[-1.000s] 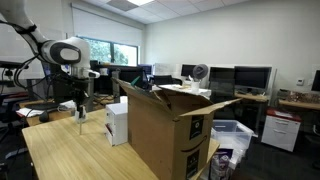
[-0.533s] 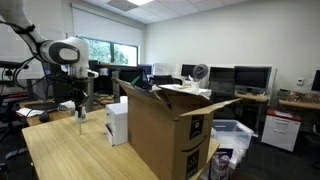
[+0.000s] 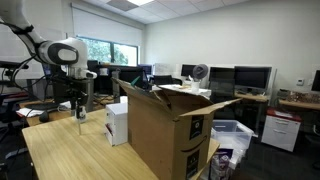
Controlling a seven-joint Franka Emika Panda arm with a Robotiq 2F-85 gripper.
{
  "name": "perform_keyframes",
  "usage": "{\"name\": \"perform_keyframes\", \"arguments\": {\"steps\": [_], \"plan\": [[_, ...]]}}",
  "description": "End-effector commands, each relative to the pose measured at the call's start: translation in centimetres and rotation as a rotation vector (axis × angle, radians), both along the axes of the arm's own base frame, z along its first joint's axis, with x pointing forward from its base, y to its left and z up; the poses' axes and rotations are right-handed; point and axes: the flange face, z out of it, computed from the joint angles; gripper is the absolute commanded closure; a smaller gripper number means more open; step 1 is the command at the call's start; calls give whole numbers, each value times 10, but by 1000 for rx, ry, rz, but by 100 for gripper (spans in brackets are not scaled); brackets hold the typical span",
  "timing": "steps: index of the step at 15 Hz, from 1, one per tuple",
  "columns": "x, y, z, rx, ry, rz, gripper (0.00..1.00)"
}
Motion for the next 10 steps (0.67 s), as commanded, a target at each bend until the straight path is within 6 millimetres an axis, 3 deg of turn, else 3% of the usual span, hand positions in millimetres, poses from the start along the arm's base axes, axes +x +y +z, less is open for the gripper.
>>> {"name": "perform_keyframes", "arguments": {"steps": [1,3,5,10], "plan": [[-5,-1,0,1,-9,15,18],[-5,-1,1,1,-7,14,6],[-4,-2,0,0,-6,14,1],[-3,-2,0,1,-3,14,0]]}}
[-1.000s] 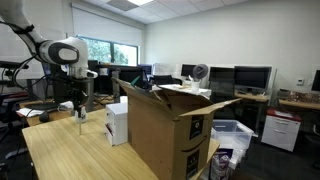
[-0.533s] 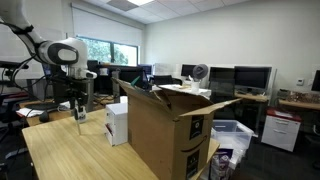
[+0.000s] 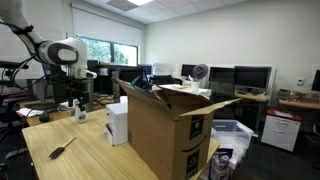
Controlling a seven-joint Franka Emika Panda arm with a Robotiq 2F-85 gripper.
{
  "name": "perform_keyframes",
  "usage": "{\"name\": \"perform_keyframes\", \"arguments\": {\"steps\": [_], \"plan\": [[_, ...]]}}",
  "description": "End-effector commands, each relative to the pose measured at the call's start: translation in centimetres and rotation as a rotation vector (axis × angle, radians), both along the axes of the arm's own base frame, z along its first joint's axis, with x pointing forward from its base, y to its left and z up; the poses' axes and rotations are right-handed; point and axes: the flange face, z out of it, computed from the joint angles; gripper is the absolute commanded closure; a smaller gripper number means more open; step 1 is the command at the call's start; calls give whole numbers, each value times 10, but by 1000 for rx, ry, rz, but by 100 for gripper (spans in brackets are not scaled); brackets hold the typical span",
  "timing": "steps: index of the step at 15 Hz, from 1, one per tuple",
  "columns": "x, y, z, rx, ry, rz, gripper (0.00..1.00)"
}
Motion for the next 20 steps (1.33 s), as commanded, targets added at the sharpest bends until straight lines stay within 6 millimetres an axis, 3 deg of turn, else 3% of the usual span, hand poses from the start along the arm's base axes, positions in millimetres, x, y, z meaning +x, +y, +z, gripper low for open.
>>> {"name": "perform_keyframes", "arguments": {"steps": [1,6,14,15,20], "plan": [[-3,-2,0,2,-4,14,0],[-5,14,4,5,9,42,0],[1,74,17,31,-30,166,0],[5,89,16,47,-46,187,0],[15,116,6,59,-52,223,0]]}}
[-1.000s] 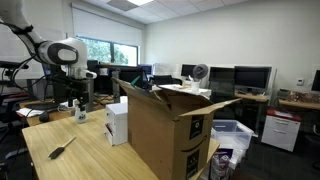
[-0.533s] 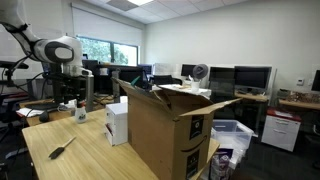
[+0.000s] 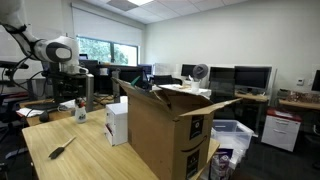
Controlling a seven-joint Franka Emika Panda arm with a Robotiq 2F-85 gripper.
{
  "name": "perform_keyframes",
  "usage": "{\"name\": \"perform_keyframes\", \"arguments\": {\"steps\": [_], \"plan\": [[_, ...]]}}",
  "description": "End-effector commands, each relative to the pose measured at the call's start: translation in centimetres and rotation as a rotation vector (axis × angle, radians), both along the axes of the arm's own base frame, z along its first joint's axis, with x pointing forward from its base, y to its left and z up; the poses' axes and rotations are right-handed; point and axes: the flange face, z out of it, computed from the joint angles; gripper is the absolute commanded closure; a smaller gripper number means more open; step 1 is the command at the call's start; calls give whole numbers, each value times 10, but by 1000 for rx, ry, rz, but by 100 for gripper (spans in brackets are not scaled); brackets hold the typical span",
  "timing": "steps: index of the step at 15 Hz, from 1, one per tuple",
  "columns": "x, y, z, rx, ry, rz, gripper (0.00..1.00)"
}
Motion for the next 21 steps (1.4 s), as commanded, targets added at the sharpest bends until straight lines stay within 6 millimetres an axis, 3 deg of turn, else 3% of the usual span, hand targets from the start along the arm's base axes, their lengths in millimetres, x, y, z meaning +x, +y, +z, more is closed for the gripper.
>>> {"name": "perform_keyframes", "arguments": {"steps": [1,7,17,19,21], "plan": [[11,22,-11,28,-6,38,0],[24,51,-26,32,-37,48,0],[43,74,-42,2,-85,60,0],[44,76,-43,-2,-87,62,26],[45,78,-44,-7,-89,64,38]]}}
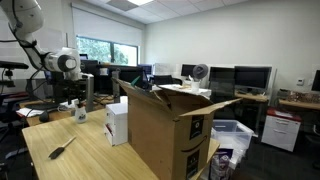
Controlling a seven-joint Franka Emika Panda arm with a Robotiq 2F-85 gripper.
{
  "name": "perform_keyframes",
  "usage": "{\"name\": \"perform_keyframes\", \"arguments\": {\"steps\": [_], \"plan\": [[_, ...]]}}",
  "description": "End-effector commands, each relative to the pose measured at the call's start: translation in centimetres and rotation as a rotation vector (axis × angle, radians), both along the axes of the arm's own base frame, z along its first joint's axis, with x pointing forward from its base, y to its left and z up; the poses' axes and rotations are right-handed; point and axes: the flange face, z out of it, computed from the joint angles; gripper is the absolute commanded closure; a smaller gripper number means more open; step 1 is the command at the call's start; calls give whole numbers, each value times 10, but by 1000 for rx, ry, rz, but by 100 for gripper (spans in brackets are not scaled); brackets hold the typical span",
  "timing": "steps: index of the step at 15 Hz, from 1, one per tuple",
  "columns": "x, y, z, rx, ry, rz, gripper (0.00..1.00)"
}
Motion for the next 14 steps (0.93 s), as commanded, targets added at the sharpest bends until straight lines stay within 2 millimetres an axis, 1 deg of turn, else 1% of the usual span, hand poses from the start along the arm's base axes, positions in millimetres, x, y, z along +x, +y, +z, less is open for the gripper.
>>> {"name": "perform_keyframes", "arguments": {"steps": [1,5,6,9,10,11,14], "plan": [[3,4,-3,-12,-20,-9,46],[5,4,-2,-20,-27,-10,68],[5,3,-1,-23,-29,-11,75],[6,4,2,-35,-26,-3,92],[6,4,4,-39,-21,-1,94],[6,5,5,-41,-21,-3,91],[6,6,14,-48,-2,-9,92]]}}
